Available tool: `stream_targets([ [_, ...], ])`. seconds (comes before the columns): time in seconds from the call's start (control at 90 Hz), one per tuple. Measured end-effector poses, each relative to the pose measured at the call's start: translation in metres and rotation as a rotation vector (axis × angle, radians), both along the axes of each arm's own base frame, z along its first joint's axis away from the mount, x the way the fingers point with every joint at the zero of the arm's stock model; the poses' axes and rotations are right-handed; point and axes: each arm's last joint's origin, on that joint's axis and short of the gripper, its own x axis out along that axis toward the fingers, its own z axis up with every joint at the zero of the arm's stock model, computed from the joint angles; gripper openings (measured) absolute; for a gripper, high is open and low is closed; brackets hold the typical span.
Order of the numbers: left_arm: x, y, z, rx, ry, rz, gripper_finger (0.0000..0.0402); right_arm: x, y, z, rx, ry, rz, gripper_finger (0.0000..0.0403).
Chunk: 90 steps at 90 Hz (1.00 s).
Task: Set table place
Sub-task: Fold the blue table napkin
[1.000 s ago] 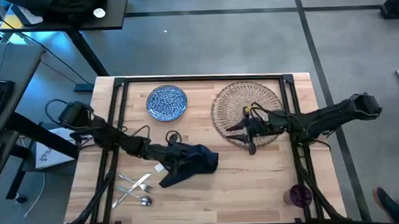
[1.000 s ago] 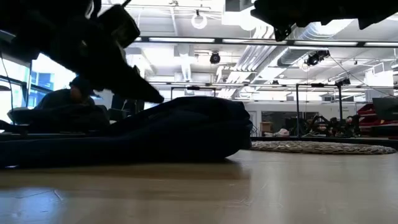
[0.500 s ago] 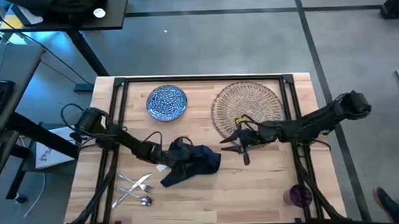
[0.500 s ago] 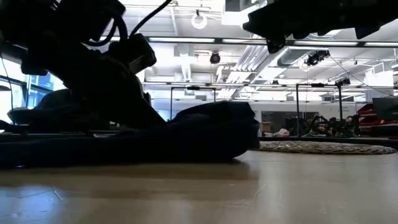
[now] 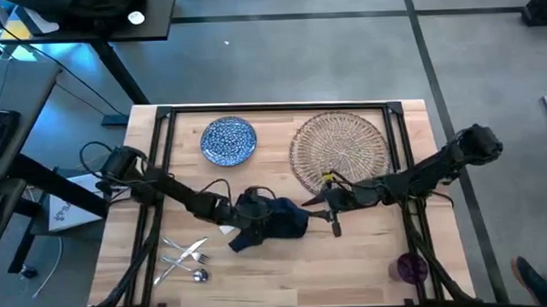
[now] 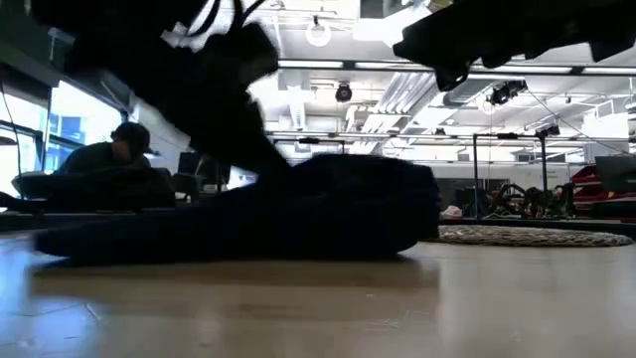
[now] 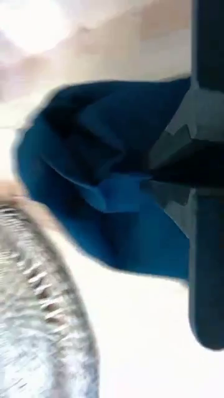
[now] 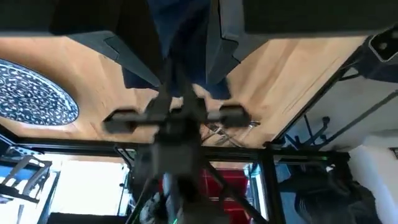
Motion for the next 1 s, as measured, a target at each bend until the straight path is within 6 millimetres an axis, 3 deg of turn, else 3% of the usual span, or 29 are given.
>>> stream_targets([
  [0.256, -0.019, 0.025, 0.106, 0.140, -0.122, 0.035, 0.0000, -0.003, 0.007, 0.005, -0.065, -0.064, -0.142, 0.0089],
  [0.444, -0.037, 0.046, 0.156, 0.216, -0.255, 0.094, 0.0000, 0.008, 0.009, 0.022, -0.070, -0.114, -0.219, 0.0089],
  [0.722, -0.041, 0.055, 0.197, 0.358, -0.312, 0.101, 0.0000, 0.050, 0.023, 0.024, -0.218, -0.071, -0.328, 0.0089],
  [1.0, -0.045, 0.057, 0.202, 0.383, -0.292, 0.148, 0.0000, 0.069, 0.025, 0.022, -0.262, -0.029, -0.462, 0.0089],
])
